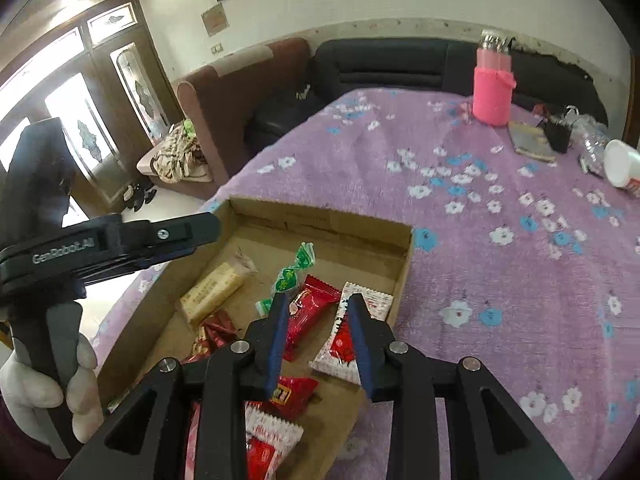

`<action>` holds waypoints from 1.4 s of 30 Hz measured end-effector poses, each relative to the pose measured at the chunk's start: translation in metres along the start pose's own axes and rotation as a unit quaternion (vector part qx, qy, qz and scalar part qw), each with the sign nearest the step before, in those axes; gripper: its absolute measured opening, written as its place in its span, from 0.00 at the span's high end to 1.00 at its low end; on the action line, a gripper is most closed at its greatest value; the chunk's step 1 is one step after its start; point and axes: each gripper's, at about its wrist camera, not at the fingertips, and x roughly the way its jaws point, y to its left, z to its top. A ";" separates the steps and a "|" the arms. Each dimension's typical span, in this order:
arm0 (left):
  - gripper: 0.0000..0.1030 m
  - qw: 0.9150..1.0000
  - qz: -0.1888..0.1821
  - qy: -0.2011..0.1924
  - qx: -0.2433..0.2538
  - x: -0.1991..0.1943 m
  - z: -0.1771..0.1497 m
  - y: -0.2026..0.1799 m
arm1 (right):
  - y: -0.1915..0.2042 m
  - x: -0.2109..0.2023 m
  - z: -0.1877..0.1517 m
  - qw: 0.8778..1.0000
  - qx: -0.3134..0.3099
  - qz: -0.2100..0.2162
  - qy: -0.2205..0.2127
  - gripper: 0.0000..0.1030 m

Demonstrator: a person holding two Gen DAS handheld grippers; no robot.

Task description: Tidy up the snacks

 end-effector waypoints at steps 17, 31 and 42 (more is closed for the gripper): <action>0.00 0.925 0.228 -0.295 0.073 -0.148 -0.127 -0.113 | -0.035 -0.103 -0.079 0.994 0.062 -0.063 -0.069 0.47; 0.00 0.923 0.322 -0.192 0.092 -0.114 -0.173 -0.142 | -0.010 -0.136 -0.122 0.990 0.027 -0.107 -0.093 0.37; 0.00 0.939 0.299 -0.144 0.091 -0.098 -0.179 -0.139 | 0.015 -0.128 -0.131 0.988 -0.027 -0.126 -0.090 0.30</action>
